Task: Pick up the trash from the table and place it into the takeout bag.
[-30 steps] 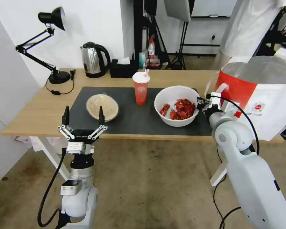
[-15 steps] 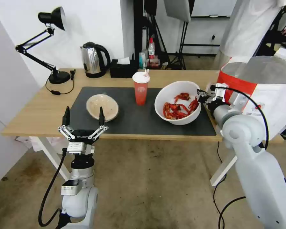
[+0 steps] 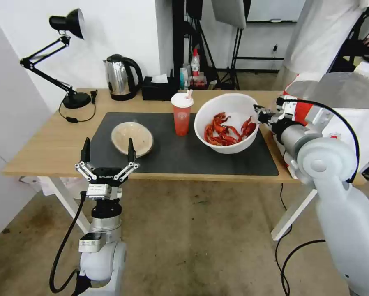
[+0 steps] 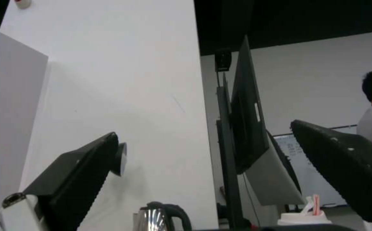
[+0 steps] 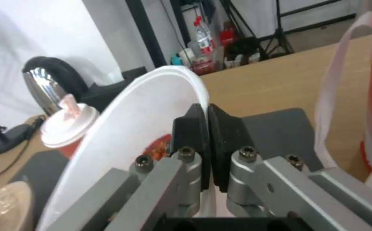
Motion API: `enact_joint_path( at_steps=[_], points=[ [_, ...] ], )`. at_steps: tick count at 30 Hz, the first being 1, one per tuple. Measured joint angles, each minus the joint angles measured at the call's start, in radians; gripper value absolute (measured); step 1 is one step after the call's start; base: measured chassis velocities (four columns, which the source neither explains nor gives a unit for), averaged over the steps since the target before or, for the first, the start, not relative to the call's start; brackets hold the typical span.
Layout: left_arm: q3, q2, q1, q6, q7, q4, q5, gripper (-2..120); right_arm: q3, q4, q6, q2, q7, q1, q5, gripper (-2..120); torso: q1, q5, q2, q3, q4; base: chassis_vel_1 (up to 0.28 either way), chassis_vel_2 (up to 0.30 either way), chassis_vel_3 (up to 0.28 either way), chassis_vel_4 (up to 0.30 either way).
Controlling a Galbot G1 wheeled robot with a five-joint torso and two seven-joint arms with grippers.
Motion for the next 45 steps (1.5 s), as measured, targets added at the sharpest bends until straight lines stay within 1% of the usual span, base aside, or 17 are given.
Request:
enact_joint_path(
  at_steps=[5,9,18,22,30,37,45],
  points=[
    [0.0,0.0,-0.008,0.0,0.0,0.002,0.0,100,0.0,0.002,0.0,-0.023,0.024,0.053,0.057,0,0.0,0.0,0.0,0.0,0.0,0.0,0.0,0.0,0.0],
    [-0.004,0.0,-0.009,0.0,0.0,0.001,0.0,100,0.0,0.015,0.0,-0.062,0.045,0.104,0.134,0,0.0,0.0,0.0,0.0,0.0,0.0,0.0,0.0,0.0],
    [-0.004,0.0,-0.01,0.0,0.0,0.001,0.0,100,0.024,0.062,0.001,-0.086,0.044,0.133,0.208,0,0.0,0.0001,0.0,0.0,0.0,0.0,0.0,0.0,0.0],
    [-0.001,0.0,-0.01,0.0,0.0,-0.002,0.002,100,0.046,0.088,0.001,-0.106,0.04,0.157,0.26,0,0.0,0.0,0.0,0.0,-0.0001,0.0,0.0,0.0,0.0],
    [-0.001,-0.001,-0.01,0.0,0.0,0.003,0.004,100,0.071,0.107,0.002,-0.125,0.029,0.206,0.29,0,0.0,0.0,0.0,0.0,0.0,0.0,0.0,0.0,0.0],
    [-0.001,-0.001,-0.016,0.001,0.0,0.01,0.004,100,0.112,0.066,0.005,-0.16,0.019,0.257,0.304,0,0.0,0.0001,0.0,0.0,0.0,0.0,0.0,0.0,0.0],
    [0.002,0.0,-0.02,0.001,0.0,0.017,0.005,100,0.156,-0.02,0.008,-0.203,0.019,0.317,0.32,0,0.0,0.0001,0.0,0.0,0.0,0.0,0.0,0.0,0.0]
  ],
)
